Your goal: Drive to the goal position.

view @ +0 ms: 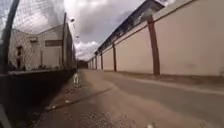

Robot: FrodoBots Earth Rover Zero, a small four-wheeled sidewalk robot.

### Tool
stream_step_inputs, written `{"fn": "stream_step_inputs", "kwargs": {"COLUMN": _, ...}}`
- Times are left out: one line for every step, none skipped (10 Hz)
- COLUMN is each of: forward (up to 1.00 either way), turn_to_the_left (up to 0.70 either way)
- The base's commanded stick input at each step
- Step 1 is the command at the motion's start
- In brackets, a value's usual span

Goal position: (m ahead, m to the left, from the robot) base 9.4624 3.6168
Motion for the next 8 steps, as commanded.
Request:
{"fn": "stream_step_inputs", "kwargs": {"forward": 0.60, "turn_to_the_left": 0.00}}
{"fn": "stream_step_inputs", "kwargs": {"forward": 0.60, "turn_to_the_left": 0.07}}
{"fn": "stream_step_inputs", "kwargs": {"forward": 0.60, "turn_to_the_left": 0.13}}
{"fn": "stream_step_inputs", "kwargs": {"forward": 0.60, "turn_to_the_left": 0.15}}
{"fn": "stream_step_inputs", "kwargs": {"forward": 0.60, "turn_to_the_left": 0.15}}
{"fn": "stream_step_inputs", "kwargs": {"forward": 0.60, "turn_to_the_left": 0.15}}
{"fn": "stream_step_inputs", "kwargs": {"forward": 0.60, "turn_to_the_left": 0.15}}
{"fn": "stream_step_inputs", "kwargs": {"forward": 0.60, "turn_to_the_left": 0.15}}
